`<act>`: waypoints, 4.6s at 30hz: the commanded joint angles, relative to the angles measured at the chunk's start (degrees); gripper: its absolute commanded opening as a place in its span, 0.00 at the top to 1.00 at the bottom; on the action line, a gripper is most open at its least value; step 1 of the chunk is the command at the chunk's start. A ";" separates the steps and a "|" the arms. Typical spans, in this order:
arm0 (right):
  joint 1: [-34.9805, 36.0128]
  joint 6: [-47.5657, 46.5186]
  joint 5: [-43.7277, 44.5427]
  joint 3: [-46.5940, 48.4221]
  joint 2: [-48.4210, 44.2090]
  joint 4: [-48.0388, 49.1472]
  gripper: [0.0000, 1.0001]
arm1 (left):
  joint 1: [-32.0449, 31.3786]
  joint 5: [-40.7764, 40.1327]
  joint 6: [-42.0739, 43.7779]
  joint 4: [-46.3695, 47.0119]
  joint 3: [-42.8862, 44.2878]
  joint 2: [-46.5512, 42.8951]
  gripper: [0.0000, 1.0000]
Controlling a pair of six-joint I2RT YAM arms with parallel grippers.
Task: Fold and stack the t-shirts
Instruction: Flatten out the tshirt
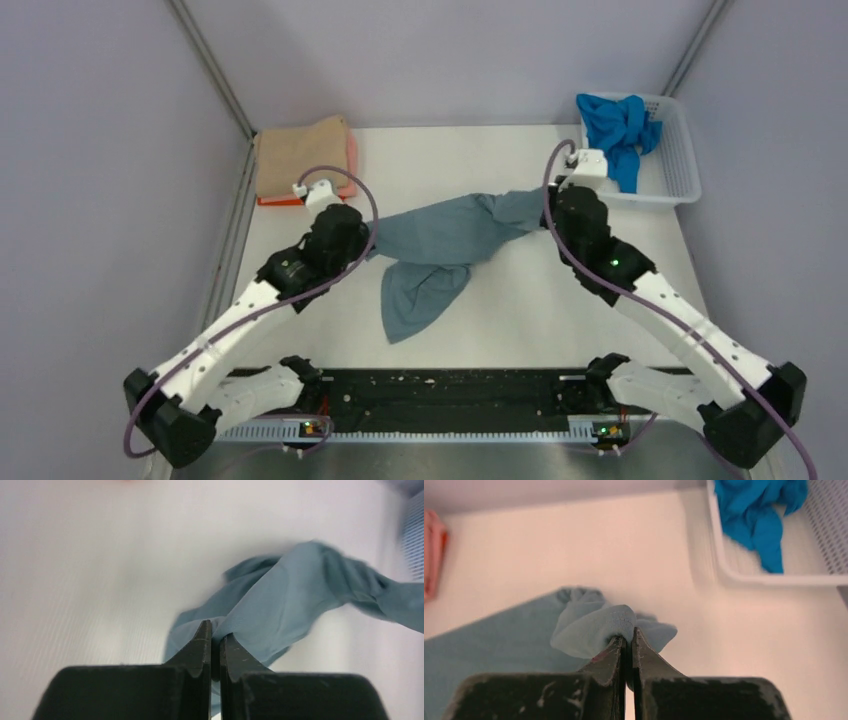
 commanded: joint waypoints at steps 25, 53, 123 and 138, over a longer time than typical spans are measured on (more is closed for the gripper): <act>-0.31 -30.41 9.90 31.52 -6.28 7.34 1.00 | 1.23 -26.14 25.15 11.29 25.78 -11.14 1.00; -21.19 -33.53 -8.33 40.64 7.94 2.10 1.00 | 26.47 6.16 23.55 -4.92 41.84 8.76 1.00; -11.41 -11.13 -44.00 69.69 83.49 -0.61 0.01 | -13.12 43.58 2.19 36.55 20.38 57.58 0.03; -19.22 -9.62 -34.70 69.58 63.21 -7.75 0.01 | -12.29 20.28 5.02 16.46 1.66 21.42 0.01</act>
